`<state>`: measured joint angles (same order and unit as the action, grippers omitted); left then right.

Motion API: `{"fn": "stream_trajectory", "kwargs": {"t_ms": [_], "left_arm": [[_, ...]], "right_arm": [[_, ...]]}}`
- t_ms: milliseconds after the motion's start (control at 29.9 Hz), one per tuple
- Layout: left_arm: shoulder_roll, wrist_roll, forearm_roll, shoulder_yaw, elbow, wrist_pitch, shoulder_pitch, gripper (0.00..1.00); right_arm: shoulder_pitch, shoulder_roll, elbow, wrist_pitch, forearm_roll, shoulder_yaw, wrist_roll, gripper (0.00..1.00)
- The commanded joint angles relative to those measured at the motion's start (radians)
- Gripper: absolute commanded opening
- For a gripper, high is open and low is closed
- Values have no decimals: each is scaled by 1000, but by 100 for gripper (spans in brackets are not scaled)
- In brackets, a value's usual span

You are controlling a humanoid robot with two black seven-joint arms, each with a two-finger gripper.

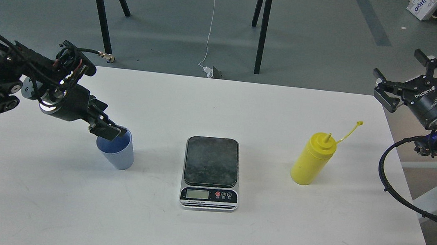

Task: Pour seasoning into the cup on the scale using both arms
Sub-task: 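Lower the left gripper onto the blue cup and grasp its rim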

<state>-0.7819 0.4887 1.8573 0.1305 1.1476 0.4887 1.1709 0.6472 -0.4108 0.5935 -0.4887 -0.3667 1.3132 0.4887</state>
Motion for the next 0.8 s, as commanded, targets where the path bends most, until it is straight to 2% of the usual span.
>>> {"fn": "stream_trajectory", "kwargs": {"t_ms": [0, 535, 768], "left_arm": [[6, 0, 6, 3, -6, 0, -10, 100], [96, 0, 10, 4, -150, 0, -36, 100], [130, 0, 8, 6, -163, 0, -48, 100]], "right_arm": [[0, 0, 0, 0, 0, 0, 0, 100], [-9, -8, 0, 0, 0, 1, 0, 100], [-15, -13, 0, 0, 0, 4, 0, 100]]}}
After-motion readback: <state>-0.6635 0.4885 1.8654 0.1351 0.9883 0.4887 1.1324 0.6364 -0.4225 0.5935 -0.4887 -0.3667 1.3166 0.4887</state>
